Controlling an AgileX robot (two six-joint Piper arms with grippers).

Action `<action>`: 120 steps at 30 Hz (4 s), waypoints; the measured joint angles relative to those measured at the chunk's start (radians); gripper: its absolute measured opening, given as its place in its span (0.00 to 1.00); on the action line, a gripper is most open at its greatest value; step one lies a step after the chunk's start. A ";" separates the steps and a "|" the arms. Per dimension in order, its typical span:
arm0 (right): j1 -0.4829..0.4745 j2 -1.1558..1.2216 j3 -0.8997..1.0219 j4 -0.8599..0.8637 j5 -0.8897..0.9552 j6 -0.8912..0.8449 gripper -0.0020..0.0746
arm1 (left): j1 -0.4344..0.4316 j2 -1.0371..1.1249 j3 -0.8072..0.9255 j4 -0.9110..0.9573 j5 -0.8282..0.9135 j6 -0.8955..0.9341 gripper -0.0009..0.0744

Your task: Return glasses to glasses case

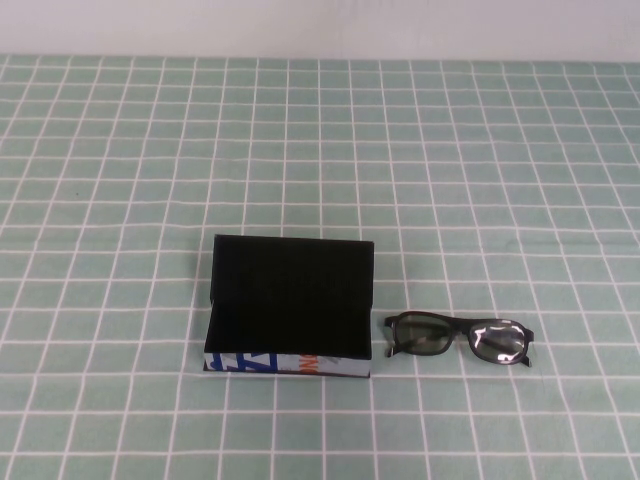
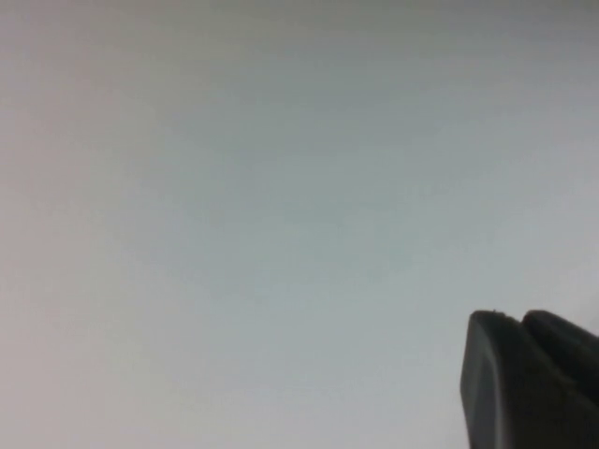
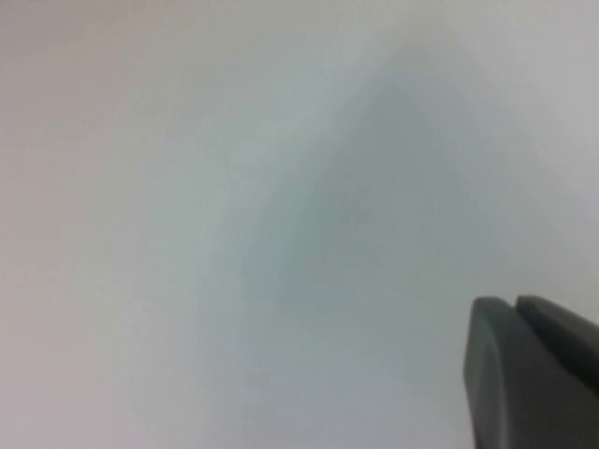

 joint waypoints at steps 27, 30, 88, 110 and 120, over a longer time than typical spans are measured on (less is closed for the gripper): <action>0.113 0.758 -0.189 0.342 0.705 -0.480 0.01 | 0.000 0.474 -0.079 -0.278 0.945 0.313 0.01; 0.148 0.844 -0.279 0.380 0.823 -0.575 0.01 | 0.000 0.549 -0.079 -0.466 0.987 0.525 0.01; 0.459 1.496 -0.381 0.127 0.758 -0.980 0.43 | 0.000 0.757 -0.080 -0.805 1.191 0.940 0.01; 0.459 1.526 -0.384 0.151 0.763 -0.989 0.05 | 0.000 0.757 -0.080 -0.801 1.195 0.940 0.01; 0.459 1.526 -0.451 0.153 0.859 -0.991 0.03 | 0.000 0.757 -0.080 -0.799 1.195 0.940 0.01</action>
